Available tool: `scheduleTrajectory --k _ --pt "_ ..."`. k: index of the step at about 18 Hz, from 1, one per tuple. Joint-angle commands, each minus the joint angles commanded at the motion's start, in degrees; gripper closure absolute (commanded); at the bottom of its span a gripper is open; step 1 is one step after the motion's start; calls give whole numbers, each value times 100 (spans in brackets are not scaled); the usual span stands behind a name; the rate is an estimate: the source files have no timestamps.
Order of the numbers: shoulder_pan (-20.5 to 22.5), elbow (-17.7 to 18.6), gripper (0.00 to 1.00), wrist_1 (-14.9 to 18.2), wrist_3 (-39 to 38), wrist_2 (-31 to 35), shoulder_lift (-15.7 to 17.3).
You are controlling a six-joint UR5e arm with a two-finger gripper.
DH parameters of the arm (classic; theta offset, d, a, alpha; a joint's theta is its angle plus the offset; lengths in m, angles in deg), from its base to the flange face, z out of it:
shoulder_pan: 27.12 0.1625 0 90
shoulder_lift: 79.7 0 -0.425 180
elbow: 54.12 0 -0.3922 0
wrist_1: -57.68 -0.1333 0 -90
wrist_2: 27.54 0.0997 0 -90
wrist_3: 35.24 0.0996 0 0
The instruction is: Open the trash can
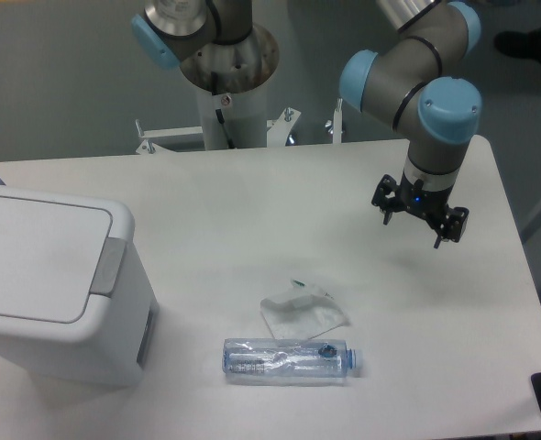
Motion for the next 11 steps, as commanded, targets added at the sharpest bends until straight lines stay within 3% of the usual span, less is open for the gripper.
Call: scheduleTrajectory --k 7,11 --pt "-35 -87 0 17 -324 -318 26" --pt "-404 -377 0 88 -1017 -301 44"
